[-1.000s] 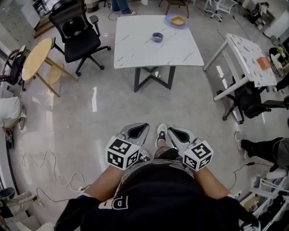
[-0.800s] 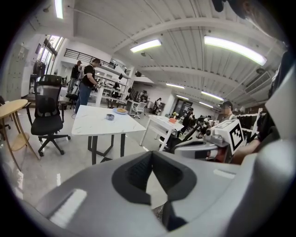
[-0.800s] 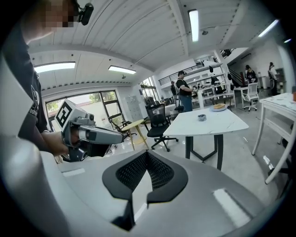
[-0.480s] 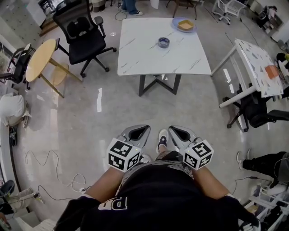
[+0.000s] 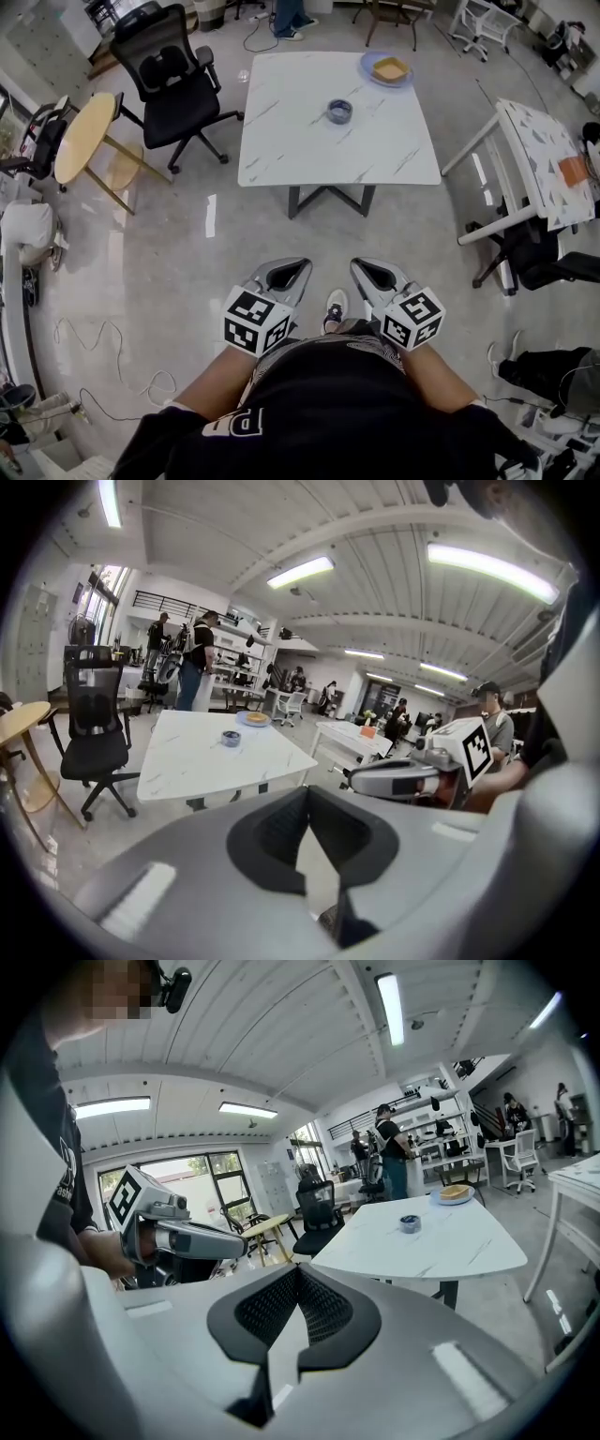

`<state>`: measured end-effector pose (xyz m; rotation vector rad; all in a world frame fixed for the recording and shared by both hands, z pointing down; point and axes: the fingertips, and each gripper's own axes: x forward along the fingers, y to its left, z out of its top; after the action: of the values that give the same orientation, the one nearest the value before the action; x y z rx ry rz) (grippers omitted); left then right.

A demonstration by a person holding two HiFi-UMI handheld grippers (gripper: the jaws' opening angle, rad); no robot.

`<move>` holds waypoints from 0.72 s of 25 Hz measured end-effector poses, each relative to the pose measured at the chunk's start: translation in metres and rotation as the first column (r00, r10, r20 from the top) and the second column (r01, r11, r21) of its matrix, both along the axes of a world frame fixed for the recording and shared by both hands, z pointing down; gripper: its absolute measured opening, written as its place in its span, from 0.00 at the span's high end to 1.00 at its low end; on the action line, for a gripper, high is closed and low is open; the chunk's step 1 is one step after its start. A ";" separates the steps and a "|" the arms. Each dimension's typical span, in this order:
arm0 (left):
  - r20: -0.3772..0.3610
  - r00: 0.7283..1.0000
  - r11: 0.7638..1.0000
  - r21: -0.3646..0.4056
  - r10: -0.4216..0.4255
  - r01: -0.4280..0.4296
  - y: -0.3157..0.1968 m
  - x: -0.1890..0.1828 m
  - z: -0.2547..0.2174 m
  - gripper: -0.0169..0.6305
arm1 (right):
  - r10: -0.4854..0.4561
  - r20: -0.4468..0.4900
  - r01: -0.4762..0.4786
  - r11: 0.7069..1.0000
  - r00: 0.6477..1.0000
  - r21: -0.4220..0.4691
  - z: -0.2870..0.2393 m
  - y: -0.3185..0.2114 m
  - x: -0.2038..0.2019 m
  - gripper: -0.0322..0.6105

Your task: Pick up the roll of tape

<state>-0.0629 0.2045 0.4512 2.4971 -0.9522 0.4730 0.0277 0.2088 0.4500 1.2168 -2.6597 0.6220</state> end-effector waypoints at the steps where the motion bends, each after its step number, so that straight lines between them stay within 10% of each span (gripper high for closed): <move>1: 0.000 1.000 1.000 0.004 -0.002 0.002 -0.008 0.005 -0.001 0.88 | -0.001 0.000 0.001 1.000 1.000 0.003 -0.001 -0.007 0.005 0.95; 18: 0.011 0.999 0.997 0.054 -0.047 0.046 -0.086 0.075 -0.012 0.88 | -0.035 0.014 0.034 0.999 0.999 0.039 -0.008 -0.095 0.077 0.95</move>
<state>0.0123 0.1185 0.4390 2.5165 -1.0385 0.4537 0.1049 0.1136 0.4415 1.1777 -2.7108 0.5794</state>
